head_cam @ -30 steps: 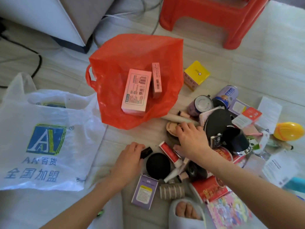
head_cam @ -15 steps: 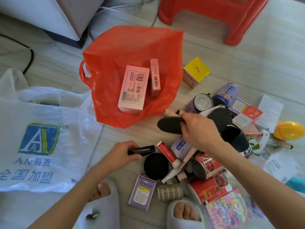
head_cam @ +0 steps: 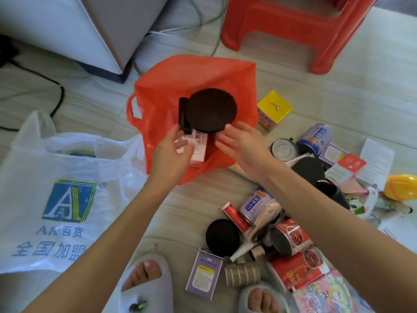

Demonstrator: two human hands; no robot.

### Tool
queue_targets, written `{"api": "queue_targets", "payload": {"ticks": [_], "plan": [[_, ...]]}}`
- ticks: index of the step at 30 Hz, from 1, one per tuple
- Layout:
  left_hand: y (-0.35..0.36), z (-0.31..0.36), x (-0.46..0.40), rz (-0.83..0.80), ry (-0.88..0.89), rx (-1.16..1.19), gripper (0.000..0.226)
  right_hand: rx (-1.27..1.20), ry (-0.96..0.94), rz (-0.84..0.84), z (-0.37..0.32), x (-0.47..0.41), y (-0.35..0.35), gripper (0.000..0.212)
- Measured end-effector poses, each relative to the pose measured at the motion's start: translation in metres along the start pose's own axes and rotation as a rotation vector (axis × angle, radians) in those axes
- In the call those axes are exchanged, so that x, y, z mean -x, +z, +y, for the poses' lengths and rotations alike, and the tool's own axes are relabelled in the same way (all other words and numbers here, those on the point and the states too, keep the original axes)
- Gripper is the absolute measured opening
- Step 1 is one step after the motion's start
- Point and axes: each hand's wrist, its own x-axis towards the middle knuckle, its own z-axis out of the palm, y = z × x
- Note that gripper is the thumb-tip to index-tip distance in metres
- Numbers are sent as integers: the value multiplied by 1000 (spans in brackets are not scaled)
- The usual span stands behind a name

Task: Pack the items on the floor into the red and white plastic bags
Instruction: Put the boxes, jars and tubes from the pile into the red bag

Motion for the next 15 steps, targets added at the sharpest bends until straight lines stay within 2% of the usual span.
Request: {"api": "queue_targets", "payload": {"ticks": [2,4,5,7,9,12,15], "plan": [[9,-15,14,-51,41,-94,46,159,30,26,12,5,-12,15],[16,-39,32,-108,81,-195,35,441,12,68,24,12,-32,16],[19,-54,42,-162,95,-245,32,616,-17,97,30,13,-46,18],[27,-80,61,-329,128,-381,33,1116,-64,116,39,14,-74,20],[36,-98,76,-537,187,-543,44,1486,-70,66,45,10,-94,29],[52,-110,92,-780,330,-804,69,1621,-82,-12,56,-3,-104,40],[65,-116,102,-844,368,-906,81,1756,-12,-64,67,-23,-99,47]]}}
